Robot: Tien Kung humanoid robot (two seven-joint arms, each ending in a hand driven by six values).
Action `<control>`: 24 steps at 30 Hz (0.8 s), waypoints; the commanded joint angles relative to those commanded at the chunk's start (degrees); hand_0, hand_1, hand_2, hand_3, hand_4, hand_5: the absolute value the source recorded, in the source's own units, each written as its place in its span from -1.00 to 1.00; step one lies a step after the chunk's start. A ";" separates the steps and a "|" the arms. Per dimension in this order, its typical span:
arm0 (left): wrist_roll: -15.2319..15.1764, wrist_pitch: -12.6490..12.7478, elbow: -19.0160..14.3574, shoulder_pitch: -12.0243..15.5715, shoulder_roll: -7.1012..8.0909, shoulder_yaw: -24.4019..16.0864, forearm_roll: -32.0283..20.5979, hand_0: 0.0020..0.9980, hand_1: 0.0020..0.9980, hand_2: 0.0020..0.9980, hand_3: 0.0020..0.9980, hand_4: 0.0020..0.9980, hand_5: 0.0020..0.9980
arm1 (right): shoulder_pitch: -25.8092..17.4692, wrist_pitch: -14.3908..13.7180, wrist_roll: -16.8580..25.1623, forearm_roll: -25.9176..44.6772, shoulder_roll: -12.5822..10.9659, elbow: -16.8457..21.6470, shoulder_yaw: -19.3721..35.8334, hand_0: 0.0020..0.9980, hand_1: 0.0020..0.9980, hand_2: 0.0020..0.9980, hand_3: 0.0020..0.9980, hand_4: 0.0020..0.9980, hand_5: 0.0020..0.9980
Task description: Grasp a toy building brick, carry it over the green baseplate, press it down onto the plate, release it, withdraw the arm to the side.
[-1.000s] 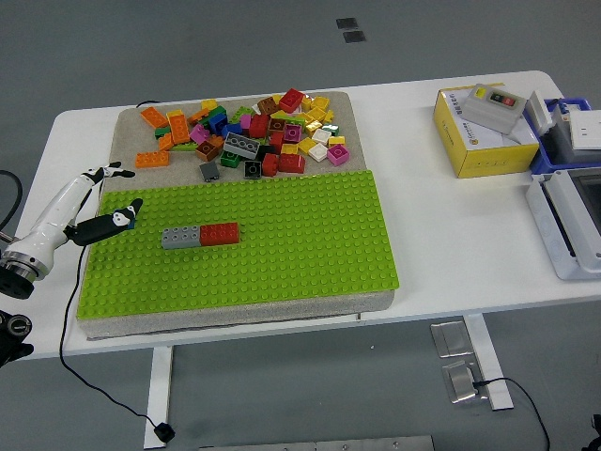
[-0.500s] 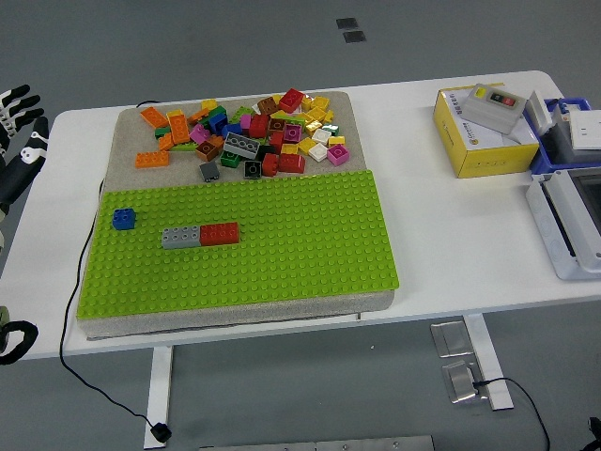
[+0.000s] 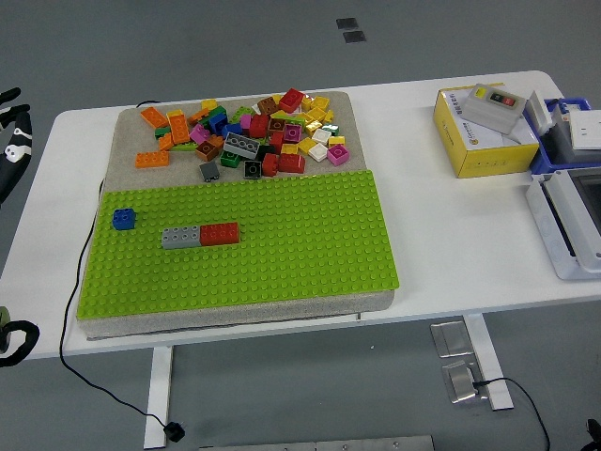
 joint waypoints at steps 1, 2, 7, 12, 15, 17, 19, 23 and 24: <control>-0.04 0.15 0.05 0.03 -0.03 0.01 0.10 0.74 0.75 0.64 0.89 0.21 -0.26 | -0.01 0.02 -0.03 -0.06 0.02 -0.01 0.04 0.27 0.20 0.31 0.48 0.20 1.00; -0.04 0.28 0.12 0.14 -0.03 0.03 0.20 0.74 0.75 0.64 0.89 0.21 -0.26 | -0.01 0.05 -0.11 -0.15 0.04 -0.01 0.09 0.27 0.20 0.31 0.48 0.20 1.00; 0.26 0.35 0.40 0.60 -0.06 0.59 0.52 0.78 0.84 0.74 0.74 0.17 -0.31 | -0.02 0.13 -0.38 -0.55 0.10 -0.02 0.28 0.27 0.20 0.33 0.48 0.20 1.00; 0.69 0.30 0.84 0.56 -0.34 1.69 0.90 0.79 0.86 0.78 0.69 0.15 -0.32 | 0.03 0.23 -0.79 -1.21 0.13 0.03 0.60 0.27 0.21 0.33 0.48 0.20 1.00; 0.78 0.29 1.02 0.46 -0.28 2.19 1.04 0.79 0.86 0.78 0.69 0.15 -0.32 | 0.05 0.30 -1.15 -1.73 0.17 0.09 0.83 0.27 0.21 0.33 0.48 0.20 1.00; 0.83 0.29 1.11 0.34 -0.14 2.50 1.17 0.79 0.86 0.80 0.67 0.15 -0.33 | 0.03 0.33 -1.31 -1.93 0.18 0.12 0.89 0.27 0.21 0.34 0.48 0.20 1.00; 0.86 0.30 1.20 0.22 -0.01 2.72 1.33 0.79 0.86 0.80 0.67 0.15 -0.33 | 0.01 0.36 -1.40 -2.01 0.22 0.14 0.87 0.27 0.21 0.34 0.48 0.20 1.00; 0.98 0.28 1.37 -0.05 0.21 3.24 1.56 0.79 0.87 0.80 0.67 0.15 -0.33 | 0.03 0.61 -1.79 -1.99 0.34 0.17 0.83 0.27 0.22 0.37 0.52 0.20 1.00; 1.03 0.29 1.41 -0.09 0.28 3.47 1.62 0.79 0.87 0.80 0.67 0.15 -0.33 | 0.03 0.78 -2.34 -2.27 0.39 0.21 1.09 0.27 0.22 0.37 0.52 0.20 1.00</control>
